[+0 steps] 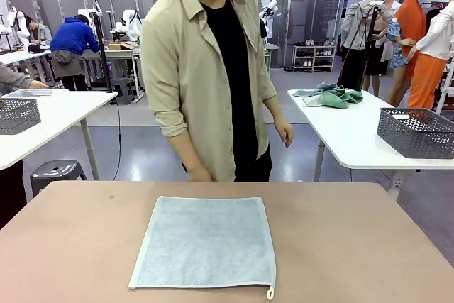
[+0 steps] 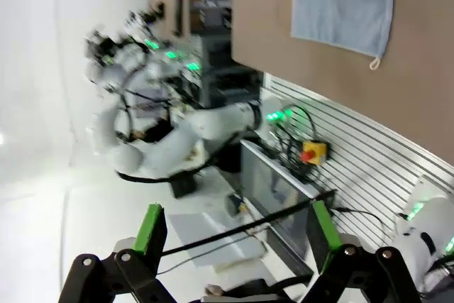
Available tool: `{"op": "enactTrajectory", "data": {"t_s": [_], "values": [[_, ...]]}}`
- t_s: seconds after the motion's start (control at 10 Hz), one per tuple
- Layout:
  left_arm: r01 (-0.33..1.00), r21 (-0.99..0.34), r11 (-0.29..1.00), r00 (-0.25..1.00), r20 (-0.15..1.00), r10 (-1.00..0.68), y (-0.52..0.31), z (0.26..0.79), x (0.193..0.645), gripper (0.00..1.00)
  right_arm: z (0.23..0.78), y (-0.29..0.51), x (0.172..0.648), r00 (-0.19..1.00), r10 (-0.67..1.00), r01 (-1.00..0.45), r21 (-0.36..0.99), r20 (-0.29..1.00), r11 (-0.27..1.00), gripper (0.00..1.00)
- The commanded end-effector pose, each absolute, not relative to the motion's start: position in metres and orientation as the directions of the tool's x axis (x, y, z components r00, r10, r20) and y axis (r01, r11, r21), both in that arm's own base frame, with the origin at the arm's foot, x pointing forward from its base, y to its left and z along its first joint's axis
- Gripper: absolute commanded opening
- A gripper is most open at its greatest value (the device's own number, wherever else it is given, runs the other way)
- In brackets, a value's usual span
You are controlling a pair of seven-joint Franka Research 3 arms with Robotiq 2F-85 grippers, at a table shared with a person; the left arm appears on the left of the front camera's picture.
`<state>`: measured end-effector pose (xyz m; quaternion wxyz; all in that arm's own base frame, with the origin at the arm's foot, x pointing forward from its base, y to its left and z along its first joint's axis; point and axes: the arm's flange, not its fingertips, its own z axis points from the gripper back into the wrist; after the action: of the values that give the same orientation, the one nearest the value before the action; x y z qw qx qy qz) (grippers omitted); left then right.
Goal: Fold the towels and place them in the basket.
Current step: When a person lays out a Towel with hook on the table, fold it in half twice.
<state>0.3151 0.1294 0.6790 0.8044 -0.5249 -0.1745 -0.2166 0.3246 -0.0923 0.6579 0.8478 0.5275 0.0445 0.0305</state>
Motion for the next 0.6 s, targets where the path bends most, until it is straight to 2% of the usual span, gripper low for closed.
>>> {"op": "enactTrajectory", "data": {"t_s": [0.0, 0.2, 0.5], "values": [[0.665, -0.635, 0.392, 0.746, 0.581, -0.326, 0.079, 0.669, 0.295, 1.0, 0.654, -0.054, 0.321, 0.973, 0.23, -0.156, 0.805, 0.025, 0.572, 1.0], [0.785, -0.498, 0.368, 0.618, 0.596, -0.512, 0.026, 0.661, 0.266, 1.0, 0.649, -0.001, 0.299, 0.905, 0.417, -0.361, 0.671, 0.085, 0.647, 1.0], [0.923, -0.303, 0.238, 0.382, 0.639, -0.668, -0.02, 0.628, 0.222, 1.0, 0.623, 0.051, 0.271, 0.762, 0.605, -0.626, 0.503, 0.231, 0.596, 1.0]]}}
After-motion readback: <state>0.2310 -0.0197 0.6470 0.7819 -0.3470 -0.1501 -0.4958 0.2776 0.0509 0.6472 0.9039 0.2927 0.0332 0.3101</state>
